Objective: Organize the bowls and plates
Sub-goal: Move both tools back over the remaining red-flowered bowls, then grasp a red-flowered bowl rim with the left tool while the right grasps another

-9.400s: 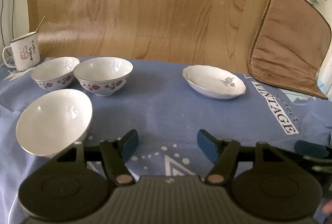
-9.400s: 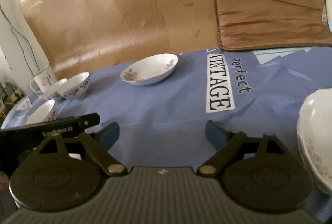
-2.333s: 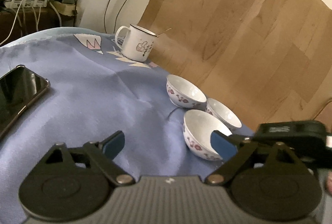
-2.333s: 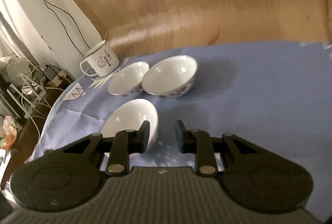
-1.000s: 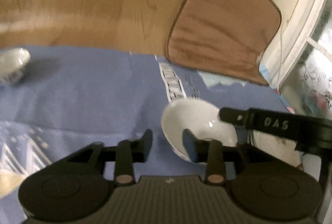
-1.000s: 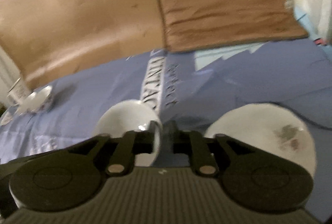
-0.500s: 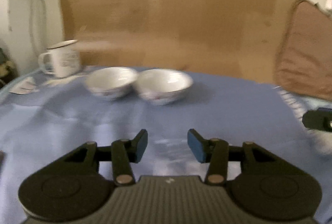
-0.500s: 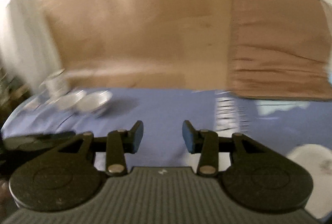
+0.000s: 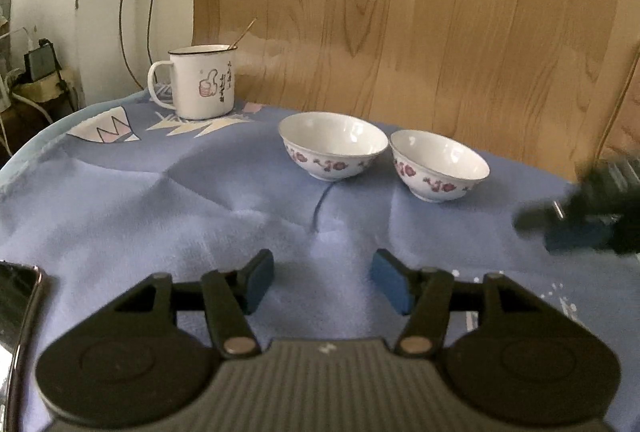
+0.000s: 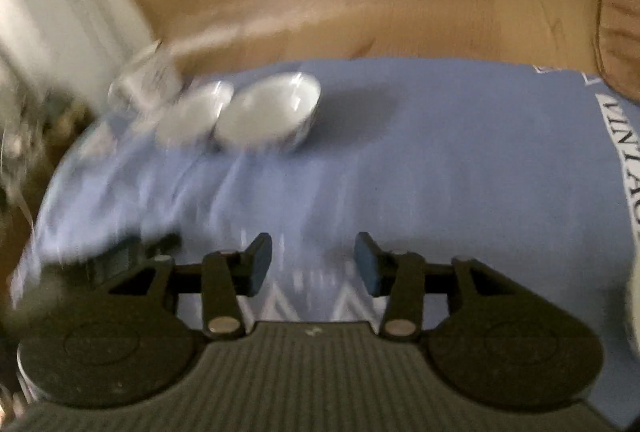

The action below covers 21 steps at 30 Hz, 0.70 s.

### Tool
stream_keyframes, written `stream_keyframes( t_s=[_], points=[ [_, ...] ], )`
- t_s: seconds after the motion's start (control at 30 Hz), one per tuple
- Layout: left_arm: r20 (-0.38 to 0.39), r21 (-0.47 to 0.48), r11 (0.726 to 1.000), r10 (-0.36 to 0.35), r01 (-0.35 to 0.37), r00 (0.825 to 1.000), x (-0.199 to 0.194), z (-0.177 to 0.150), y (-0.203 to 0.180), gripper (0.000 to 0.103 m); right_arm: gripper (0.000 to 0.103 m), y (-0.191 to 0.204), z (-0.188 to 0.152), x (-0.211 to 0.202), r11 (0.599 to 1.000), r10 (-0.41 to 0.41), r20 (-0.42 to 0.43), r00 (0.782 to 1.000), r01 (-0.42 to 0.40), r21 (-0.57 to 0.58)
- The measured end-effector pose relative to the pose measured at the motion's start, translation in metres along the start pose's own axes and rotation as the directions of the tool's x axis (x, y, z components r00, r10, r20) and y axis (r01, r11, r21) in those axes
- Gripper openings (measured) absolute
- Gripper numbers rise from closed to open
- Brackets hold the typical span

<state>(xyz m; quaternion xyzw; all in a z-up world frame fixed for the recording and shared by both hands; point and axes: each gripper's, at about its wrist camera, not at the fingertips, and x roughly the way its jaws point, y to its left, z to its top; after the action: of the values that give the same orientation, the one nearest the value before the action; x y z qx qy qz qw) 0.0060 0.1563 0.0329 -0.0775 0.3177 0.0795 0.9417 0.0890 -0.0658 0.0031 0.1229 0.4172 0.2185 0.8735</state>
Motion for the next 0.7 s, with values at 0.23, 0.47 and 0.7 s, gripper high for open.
stream_keyframes(
  t_s=[0.23,0.47,0.7],
  points=[
    [0.000,-0.116,0.992,-0.057,0.057,0.998,0.002,0.006,0.019,0.056,0.047,0.001,0.043,0.037,0.979,0.010,0.020,1.000,-0.014,0.204],
    [0.014,-0.254,0.955,-0.155,0.154,0.988,0.002,0.008,0.045,0.056,0.009,0.017,0.048,0.046,0.996,-0.038,-0.016,0.999,0.040,0.083],
    [0.012,-0.213,0.913,-0.354,0.348,0.935,-0.001,0.006,0.035,0.056,0.007,0.011,0.015,-0.001,0.999,0.037,-0.088,0.995,-0.037,0.005]
  ],
)
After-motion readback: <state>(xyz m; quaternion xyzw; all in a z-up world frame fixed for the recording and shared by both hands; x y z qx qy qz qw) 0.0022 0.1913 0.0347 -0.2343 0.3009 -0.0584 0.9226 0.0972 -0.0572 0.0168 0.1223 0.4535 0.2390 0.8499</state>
